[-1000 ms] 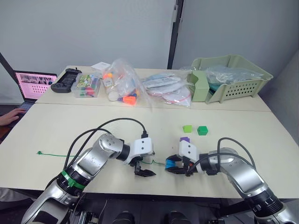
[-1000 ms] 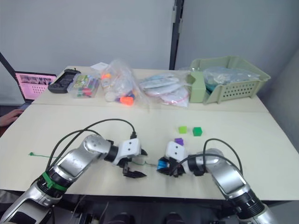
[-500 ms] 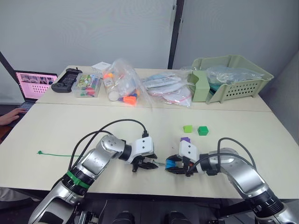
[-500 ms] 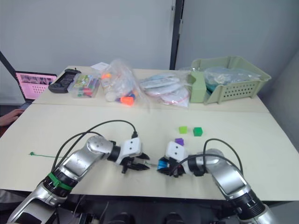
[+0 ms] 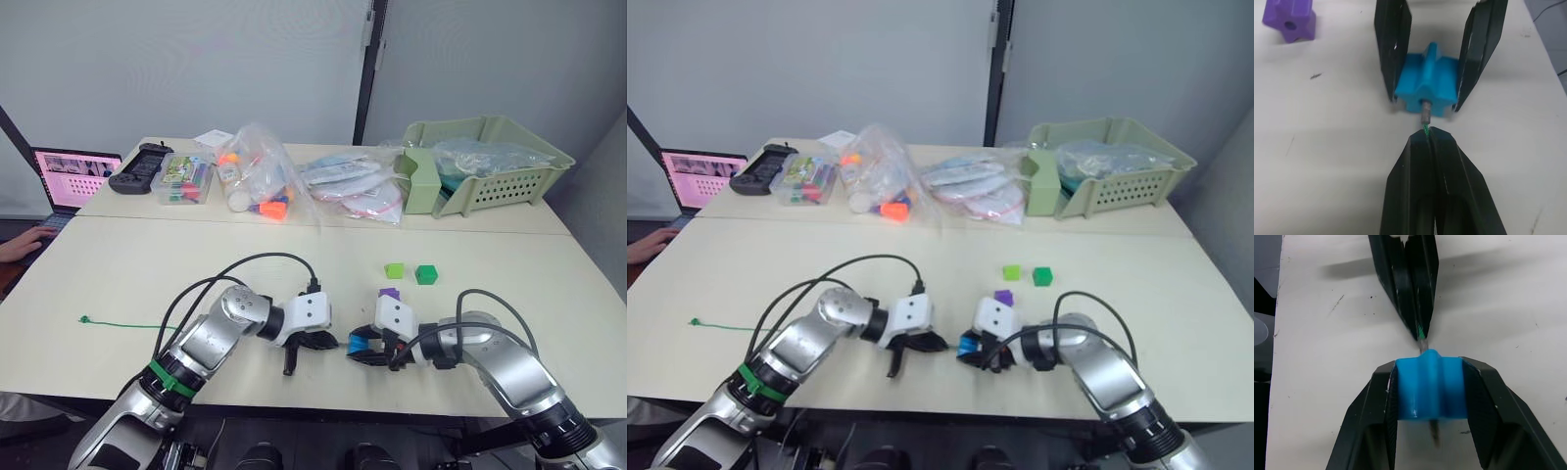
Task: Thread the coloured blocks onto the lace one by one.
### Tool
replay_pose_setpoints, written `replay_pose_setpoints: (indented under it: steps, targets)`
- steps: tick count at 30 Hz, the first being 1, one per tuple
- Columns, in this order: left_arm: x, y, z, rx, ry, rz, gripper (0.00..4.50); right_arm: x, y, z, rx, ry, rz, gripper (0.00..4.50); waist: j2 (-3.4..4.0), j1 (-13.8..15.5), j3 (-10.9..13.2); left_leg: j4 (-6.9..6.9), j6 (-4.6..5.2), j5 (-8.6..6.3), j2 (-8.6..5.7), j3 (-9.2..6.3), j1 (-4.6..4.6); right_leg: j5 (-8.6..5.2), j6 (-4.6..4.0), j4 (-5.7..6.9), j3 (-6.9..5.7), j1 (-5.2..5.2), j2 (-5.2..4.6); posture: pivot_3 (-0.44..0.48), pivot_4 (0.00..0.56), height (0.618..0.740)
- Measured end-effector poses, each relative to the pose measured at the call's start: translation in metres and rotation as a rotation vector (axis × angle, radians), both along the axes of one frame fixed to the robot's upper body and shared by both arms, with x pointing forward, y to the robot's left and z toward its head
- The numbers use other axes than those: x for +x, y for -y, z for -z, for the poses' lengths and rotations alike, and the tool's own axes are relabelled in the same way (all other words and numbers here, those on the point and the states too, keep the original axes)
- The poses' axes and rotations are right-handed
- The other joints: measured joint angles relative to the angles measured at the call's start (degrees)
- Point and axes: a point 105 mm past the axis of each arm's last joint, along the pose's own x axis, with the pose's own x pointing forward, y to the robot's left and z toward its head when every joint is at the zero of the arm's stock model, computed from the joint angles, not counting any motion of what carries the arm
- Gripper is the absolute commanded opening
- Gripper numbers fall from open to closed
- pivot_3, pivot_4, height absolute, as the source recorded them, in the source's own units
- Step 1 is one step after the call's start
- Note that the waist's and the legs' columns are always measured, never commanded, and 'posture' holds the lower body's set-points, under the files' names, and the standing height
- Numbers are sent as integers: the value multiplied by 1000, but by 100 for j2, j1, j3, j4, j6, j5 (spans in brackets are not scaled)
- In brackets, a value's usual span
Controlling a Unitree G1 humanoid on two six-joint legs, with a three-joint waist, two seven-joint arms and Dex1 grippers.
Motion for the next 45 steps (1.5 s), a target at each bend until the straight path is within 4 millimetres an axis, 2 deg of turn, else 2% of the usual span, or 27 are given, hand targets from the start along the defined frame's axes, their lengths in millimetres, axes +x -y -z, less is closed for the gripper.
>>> replay_pose_setpoints:
  steps: [2, 9, 17, 19, 22, 26, 29, 36, 45]
  targets:
    - [-1, 8, 0, -5, 7, 12, 0, 0, 0, 0, -1, 2, 3, 1374, 0, 1, 0, 0, 0, 0, 0, 0, 1, 0, 0, 0, 0, 1, 0, 0, 150, 740]
    - [5, 15, -2, 2, 21, -8, 0, 1, 0, 0, -5, -4, 16, 1374, -1, 17, -1, 2, 0, 0, -2, -1, 9, -1, 2, -3, -1, 13, -2, 0, 150, 740]
    - [10, 1, -10, -7, -68, -60, 2514, 0, -1, 0, -1, -2, 12, 1374, -1, -1, -1, 0, 0, 0, 0, -2, -1, -1, 1, -1, -1, 0, 0, 0, 150, 740]
    - [9, -10, -9, 21, -64, -59, 3121, -1, -1, 0, 1, -2, 11, 1374, -1, -10, -1, -2, 0, 0, 0, -2, 2, -1, 1, 0, -1, 0, 0, 0, 150, 740]
    - [7, -25, 0, 56, -81, -79, 3121, -1, 1, 0, -5, -1, 15, 1374, -1, 2, -1, -2, 0, 0, 0, -2, 1, -1, 2, -2, -1, 1, -1, 0, 150, 740]
    - [6, -24, 2, 46, -76, -70, 3121, 0, 3, 0, -12, -1, 18, 1374, -2, 27, -1, 2, 0, 0, -2, -1, 1, -2, 3, -5, -2, 6, -4, 0, 150, 740]
    - [7, -21, 2, 35, -79, -67, 2293, -1, 3, 0, -11, -1, 17, 1374, -2, 26, -1, 1, 0, 0, -2, -2, 1, -2, 2, -4, -3, 4, -3, 0, 150, 740]
    - [4, -10, 3, 7, -85, -43, 20, -2, 2, 0, -9, 2, 18, 1374, -2, 22, -1, 1, 0, 0, -2, -2, -2, -2, 2, -3, -3, 2, -3, 0, 150, 740]
    - [5, -5, 6, -3, -66, -49, 20, -4, 3, 0, -13, 8, 25, 1374, -2, 25, -1, 1, 0, 0, -3, -2, -5, -1, 2, -6, -2, 2, -4, 0, 150, 740]
